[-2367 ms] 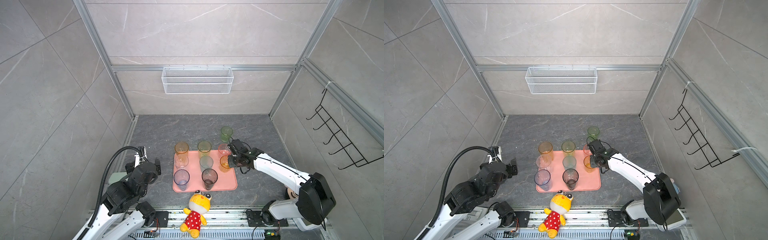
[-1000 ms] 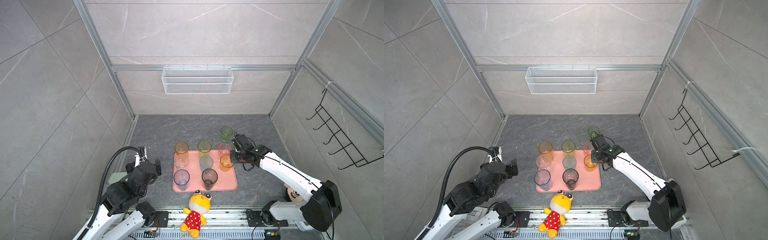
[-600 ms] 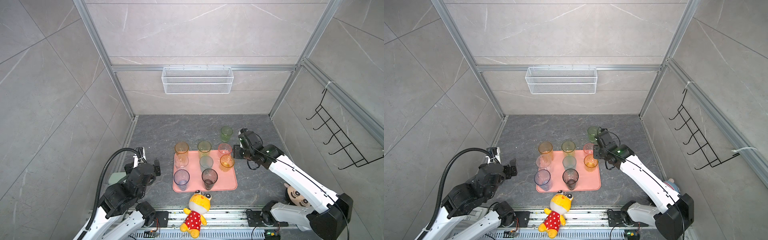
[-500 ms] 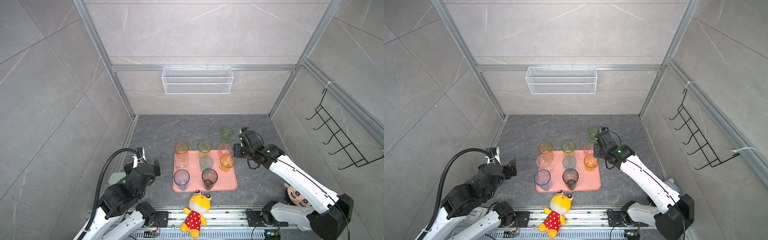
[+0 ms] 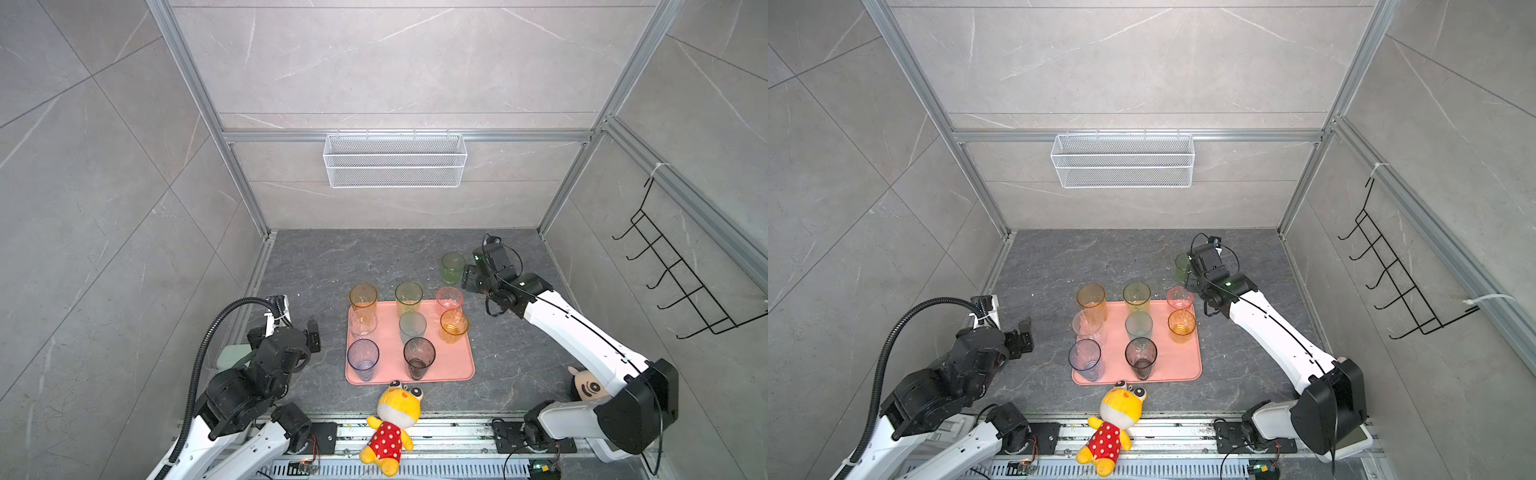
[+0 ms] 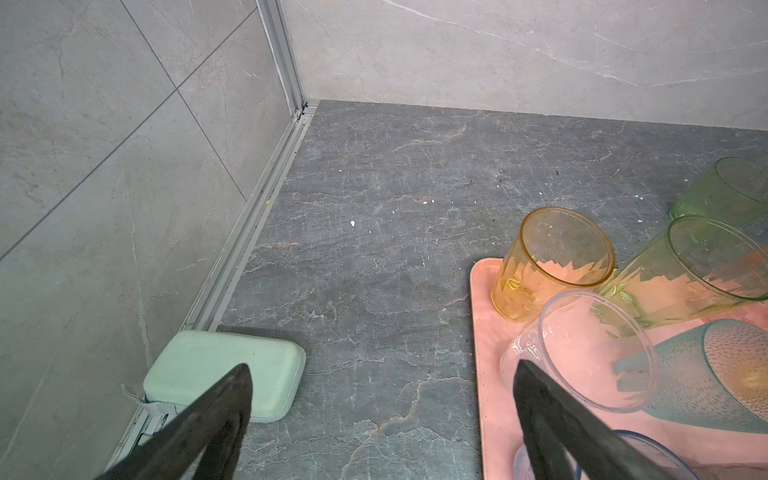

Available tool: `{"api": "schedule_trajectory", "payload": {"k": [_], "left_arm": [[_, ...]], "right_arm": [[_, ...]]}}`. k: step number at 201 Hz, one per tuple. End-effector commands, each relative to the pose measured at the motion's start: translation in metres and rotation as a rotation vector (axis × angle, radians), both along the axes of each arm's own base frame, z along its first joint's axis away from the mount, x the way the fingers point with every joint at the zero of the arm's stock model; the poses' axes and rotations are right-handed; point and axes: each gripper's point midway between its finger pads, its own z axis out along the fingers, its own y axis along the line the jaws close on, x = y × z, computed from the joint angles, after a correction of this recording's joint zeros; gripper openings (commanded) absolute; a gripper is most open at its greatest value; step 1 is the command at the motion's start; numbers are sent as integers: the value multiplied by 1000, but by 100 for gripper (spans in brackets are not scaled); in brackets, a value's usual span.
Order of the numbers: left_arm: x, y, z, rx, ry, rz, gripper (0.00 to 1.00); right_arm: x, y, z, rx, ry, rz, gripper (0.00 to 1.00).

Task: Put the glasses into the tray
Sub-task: 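Move the right gripper over the green glass beyond the tray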

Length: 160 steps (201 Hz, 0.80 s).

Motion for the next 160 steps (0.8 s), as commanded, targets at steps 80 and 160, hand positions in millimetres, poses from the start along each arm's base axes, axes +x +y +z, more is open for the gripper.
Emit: {"api": "schedule_trajectory", "payload": {"k": [80,160], "left_arm": [[3,-2,1,-5,-11,-1,98],[2,0,2,-9,-17,6,98]], "right_arm": [[67,-1,-21,84,12,-93,73],[94,8,-51,107,86,-86,73]]}}
